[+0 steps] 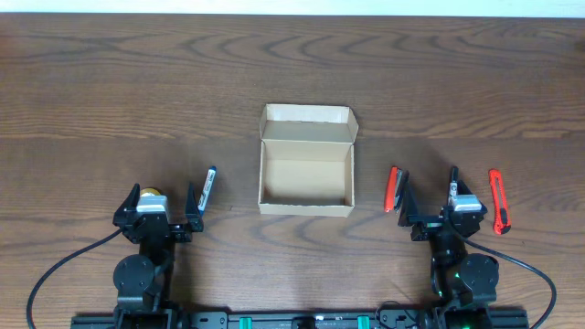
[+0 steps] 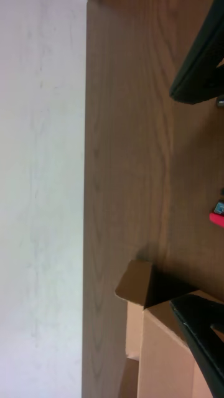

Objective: Pack container

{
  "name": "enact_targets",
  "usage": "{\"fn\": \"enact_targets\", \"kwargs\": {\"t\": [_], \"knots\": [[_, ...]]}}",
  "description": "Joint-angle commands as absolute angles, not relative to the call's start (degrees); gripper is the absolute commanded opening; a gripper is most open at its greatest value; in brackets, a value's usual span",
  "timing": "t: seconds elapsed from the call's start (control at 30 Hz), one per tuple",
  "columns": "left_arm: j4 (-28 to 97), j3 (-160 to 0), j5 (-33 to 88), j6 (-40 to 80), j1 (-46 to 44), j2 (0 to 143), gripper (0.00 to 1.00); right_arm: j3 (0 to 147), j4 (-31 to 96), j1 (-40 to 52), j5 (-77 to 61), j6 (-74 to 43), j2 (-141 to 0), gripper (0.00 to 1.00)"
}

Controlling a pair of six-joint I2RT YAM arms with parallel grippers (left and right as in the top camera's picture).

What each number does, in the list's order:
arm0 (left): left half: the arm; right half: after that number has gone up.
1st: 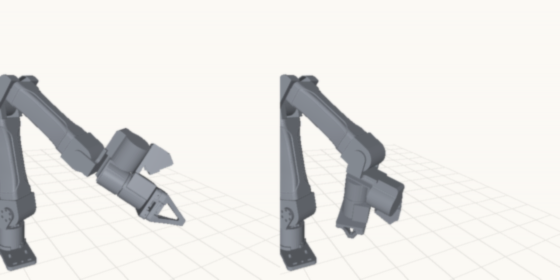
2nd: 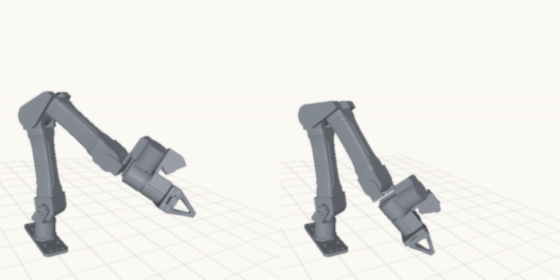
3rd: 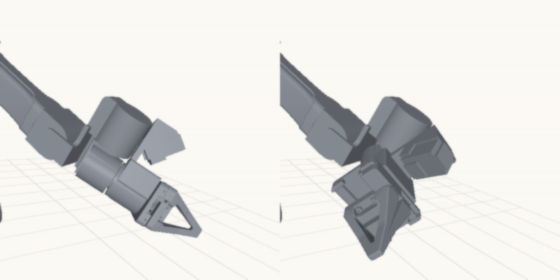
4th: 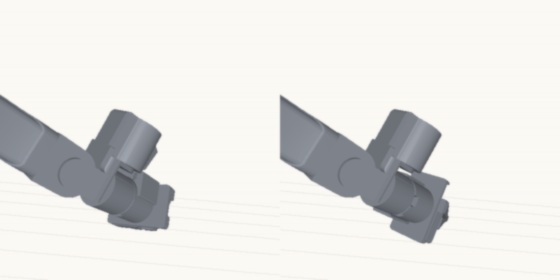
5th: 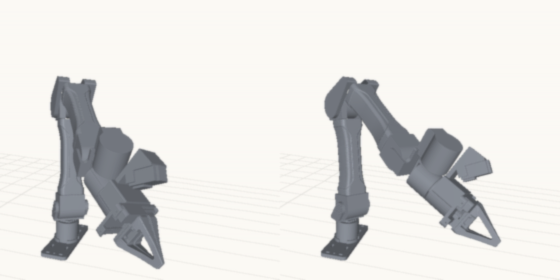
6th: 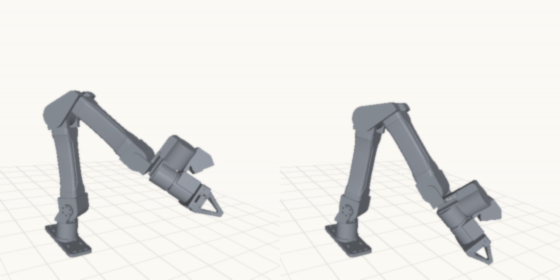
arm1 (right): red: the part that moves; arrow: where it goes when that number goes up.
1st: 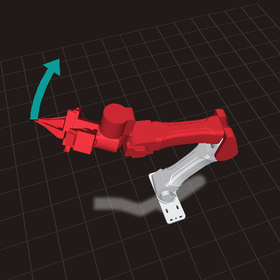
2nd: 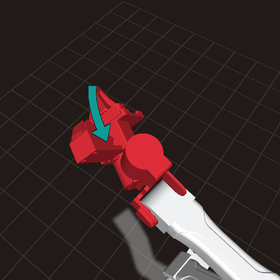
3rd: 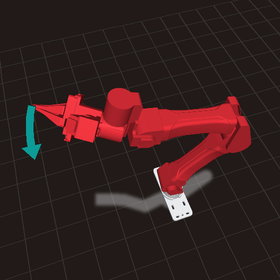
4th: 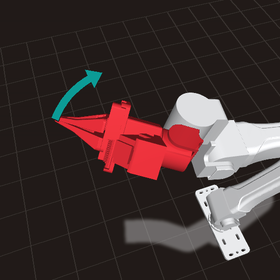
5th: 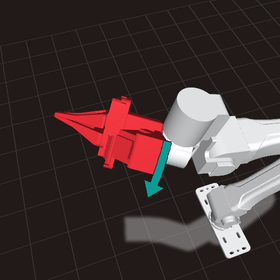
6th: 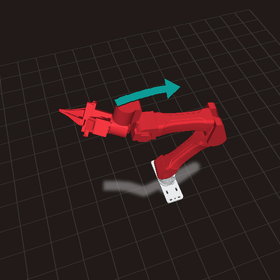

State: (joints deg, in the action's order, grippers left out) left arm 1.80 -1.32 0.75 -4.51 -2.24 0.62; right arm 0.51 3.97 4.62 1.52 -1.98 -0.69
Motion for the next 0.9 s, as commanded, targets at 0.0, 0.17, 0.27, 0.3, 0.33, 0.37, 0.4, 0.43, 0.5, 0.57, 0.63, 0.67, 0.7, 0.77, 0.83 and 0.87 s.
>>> {"fn": "enact_targets", "kwargs": {"t": [0.0, 0.17, 0.27, 0.3, 0.33, 0.37, 0.4, 0.43, 0.5, 0.57, 0.63, 0.67, 0.7, 0.77, 0.83, 0.87], "knots": [[4.27, -0.25, 1.96, -4.27, -1.87, 0.25, 0.95, 0.3, 4.1, 4.1, 2.09, -2.55, -0.38, 0.99], [4.27, -0.25, 1.96, -4.27, -1.87, 0.25, 0.95, 0.3, 4.1, 4.1, 2.09, -2.55, -0.38, 0.99], [4.27, -0.25, 1.96, -4.27, -1.87, 0.25, 0.95, 0.3, 4.05, 4.1, 2.04, -2.57, -0.38, 0.99], [4.27, -0.25, 1.96, -4.27, -1.87, 0.25, 0.95, 0.32, 4.05, 4.12, 1.61, -2.57, -0.38, 0.99], [4.27, -0.25, 1.96, -4.27, -1.87, 0.25, 0.95, 0.3, 4.1, 4.1, 1.28, -2.55, -0.38, 0.99], [4.27, -0.25, 1.96, -4.27, -1.87, 0.25, 0.95, 0.3, 4.08, 4.1, 1.3, -2.55, -0.38, 0.99], [4.27, -0.25, 1.96, -4.27, -1.87, 0.25, 0.95, 0.32, 4.08, 4.1, 1.5, -2.52, -0.38, 0.99], [4.27, -0.25, 1.96, -4.27, -1.87, 0.25, 0.95, 0.32, 4.08, 4.1, 1.67, -2.52, -0.38, 0.99], [4.27, -0.25, 1.96, -4.27, -1.87, 0.25, 0.95, 0.32, 4.08, 4.1, 1.26, -2.59, -0.38, 0.99], [4.27, -0.25, 1.96, -4.27, -1.87, 0.25, 0.95, 0.32, 4.23, 4.1, 1.06, -2.55, -0.38, 0.99], [4.27, -0.25, 1.96, -4.27, -1.87, 0.25, 0.95, 0.32, 4.25, 4.1, 1.02, -2.57, -0.49, 0.99], [4.27, -0.25, 1.96, -4.27, -1.87, 0.25, 0.95, 0.3, 4.03, 4.1, 1.04, -2.57, -0.49, 0.99], [4.27, -0.25, 1.96, -4.27, -1.87, 0.25, 0.95, 0.32, 3.53, 4.1, 1.04, -2.59, -0.49, 0.99], [4.27, -0.25, 1.96, -4.27, -1.87, 0.25, 0.95, 0.32, 3.27, 4.1, 1.06, -5.76, -0.49, 0.99], [4.27, -0.25, 1.96, -4.27, -1.87, 0.25, 0.95, 0.32, 3.51, 4.05, 1.06, -9.17, -0.51, 0.99], [4.27, -0.25, 1.96, -4.27, -1.87, 0.25, 0.95, 0.34, 3.6, 4.03, 0.95, -11.11, -0.6, 0.99]]}}
